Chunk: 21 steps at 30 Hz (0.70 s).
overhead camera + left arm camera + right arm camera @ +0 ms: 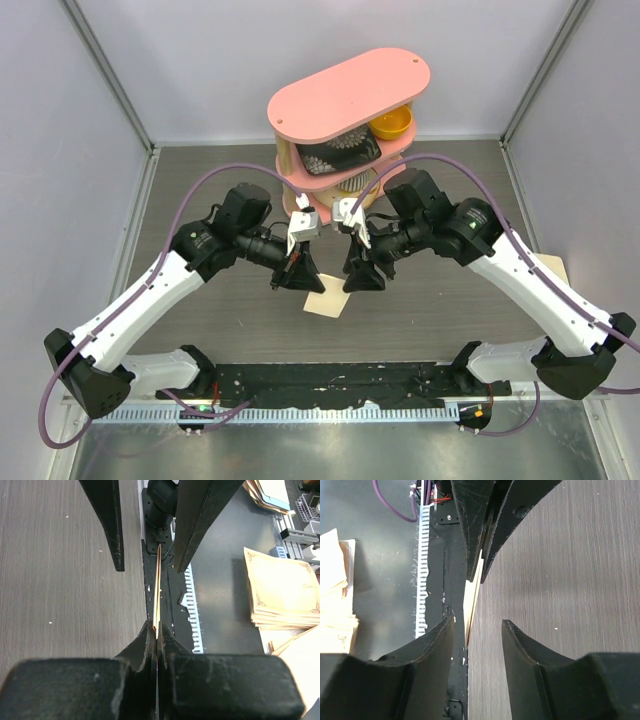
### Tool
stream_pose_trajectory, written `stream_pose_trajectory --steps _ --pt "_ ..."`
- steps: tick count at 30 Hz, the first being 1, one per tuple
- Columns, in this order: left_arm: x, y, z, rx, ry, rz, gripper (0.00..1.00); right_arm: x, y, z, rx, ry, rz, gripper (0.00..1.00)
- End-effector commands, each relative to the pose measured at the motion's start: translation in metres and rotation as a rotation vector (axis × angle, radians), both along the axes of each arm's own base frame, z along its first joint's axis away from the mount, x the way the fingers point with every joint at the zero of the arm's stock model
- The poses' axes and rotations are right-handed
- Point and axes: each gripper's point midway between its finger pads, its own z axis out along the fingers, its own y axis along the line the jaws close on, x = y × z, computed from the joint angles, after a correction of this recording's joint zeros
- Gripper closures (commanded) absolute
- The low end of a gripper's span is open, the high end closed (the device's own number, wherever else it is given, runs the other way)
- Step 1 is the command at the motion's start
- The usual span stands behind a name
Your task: Place the letter into the envelope and seal it
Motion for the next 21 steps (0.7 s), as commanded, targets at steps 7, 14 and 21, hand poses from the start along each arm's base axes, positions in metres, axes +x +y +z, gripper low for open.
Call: stream_pose_trajectory --steps 7,14,21 --pt "0.0 -0.005 0.025 -0.062 -0.038 -0.01 1.0 0.005 0.012 0.002 0.027 0.002 -0.011 0.78" --pt "0.024 0.005 0.043 -0.147 -0.002 0.187 0.57 0.014 0.015 0.024 0.108 0.002 -0.099 0.99" --pt "0.074 0.046 0.077 -0.291 0.133 0.54 0.27 0.047 -0.001 0.068 0.31 0.089 -0.26 0.99"
